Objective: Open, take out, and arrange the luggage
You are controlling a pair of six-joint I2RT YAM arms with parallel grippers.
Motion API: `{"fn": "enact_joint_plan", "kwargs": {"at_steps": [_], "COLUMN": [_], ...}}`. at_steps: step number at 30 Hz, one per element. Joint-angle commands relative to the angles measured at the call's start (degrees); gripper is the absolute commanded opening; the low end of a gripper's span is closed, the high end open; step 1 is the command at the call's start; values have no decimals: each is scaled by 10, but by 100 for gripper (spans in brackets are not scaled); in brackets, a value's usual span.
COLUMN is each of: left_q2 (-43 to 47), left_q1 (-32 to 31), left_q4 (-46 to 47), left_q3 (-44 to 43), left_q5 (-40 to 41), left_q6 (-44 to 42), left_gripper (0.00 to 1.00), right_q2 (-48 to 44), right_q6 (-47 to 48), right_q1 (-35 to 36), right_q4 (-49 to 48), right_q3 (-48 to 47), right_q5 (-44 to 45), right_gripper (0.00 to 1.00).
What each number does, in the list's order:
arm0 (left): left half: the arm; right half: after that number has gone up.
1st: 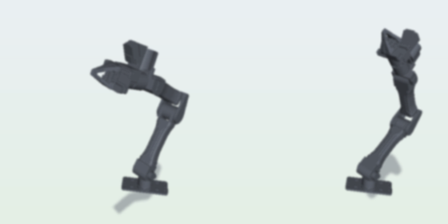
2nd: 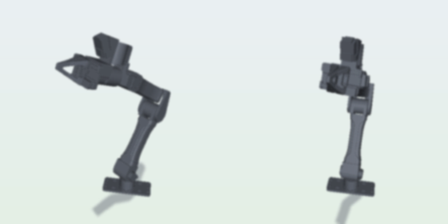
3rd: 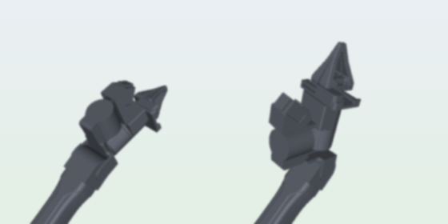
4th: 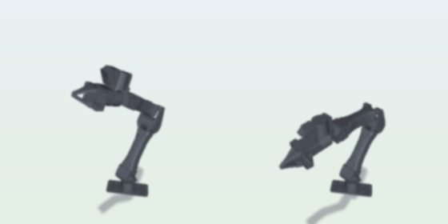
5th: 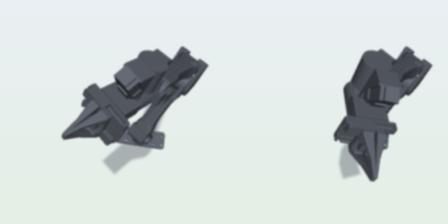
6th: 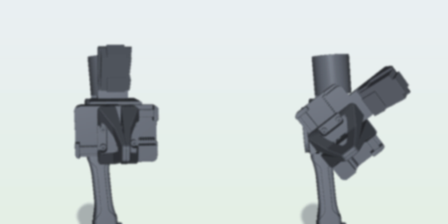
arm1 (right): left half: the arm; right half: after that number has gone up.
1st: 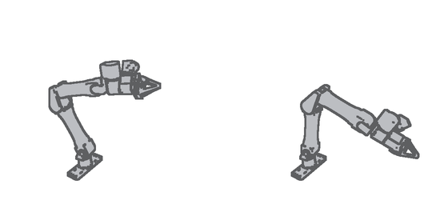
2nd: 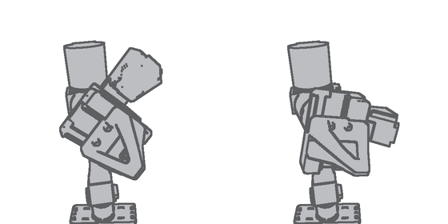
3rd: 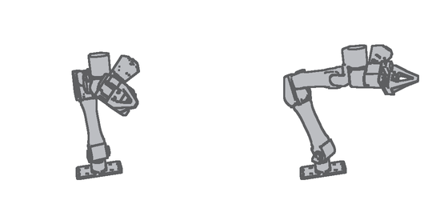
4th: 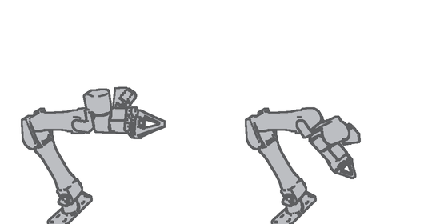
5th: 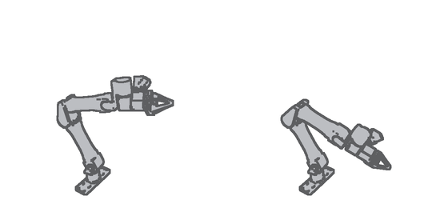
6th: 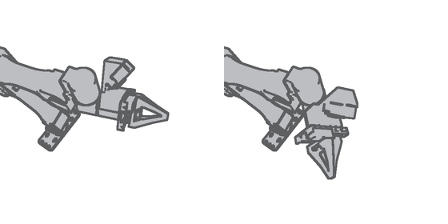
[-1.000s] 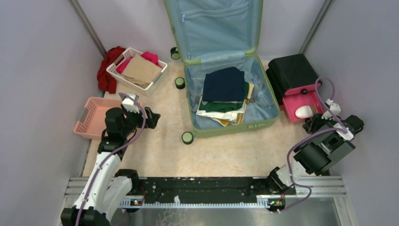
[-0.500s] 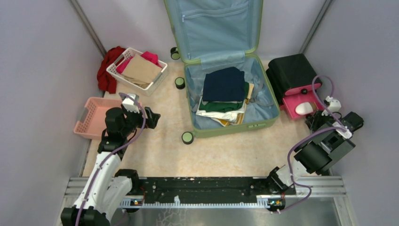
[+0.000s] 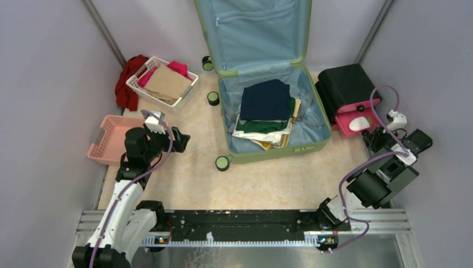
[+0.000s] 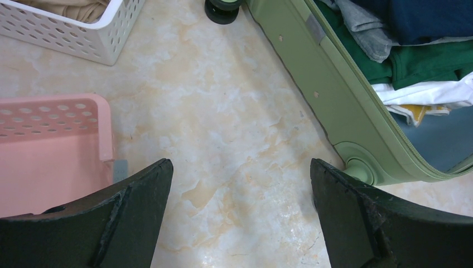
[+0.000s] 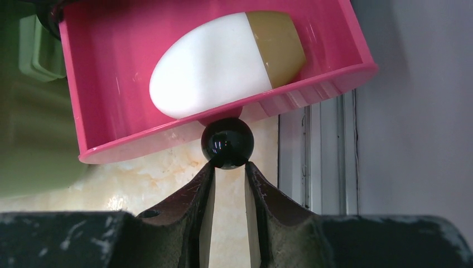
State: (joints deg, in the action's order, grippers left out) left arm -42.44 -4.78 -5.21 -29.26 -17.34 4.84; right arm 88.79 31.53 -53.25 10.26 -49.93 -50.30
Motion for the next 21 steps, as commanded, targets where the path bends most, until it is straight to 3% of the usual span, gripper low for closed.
{"fn": "enact_joint_plan", "kwargs": {"at_steps": [1, 21], "left_q2": [6, 34], "left_q1": [-2, -2], "left_q4": [3, 5], "left_q3": [-19, -19], "left_q5": [2, -4], "left_q6": [-9, -12], "left_gripper": [99, 99], "right_q2": [-17, 47], "right_q6": [-24, -149], "right_q1": [14, 95], "right_q4": [-63, -172], "right_q3": [-30, -80], "right_q5": [-23, 8], "right_gripper": [25, 25]}}
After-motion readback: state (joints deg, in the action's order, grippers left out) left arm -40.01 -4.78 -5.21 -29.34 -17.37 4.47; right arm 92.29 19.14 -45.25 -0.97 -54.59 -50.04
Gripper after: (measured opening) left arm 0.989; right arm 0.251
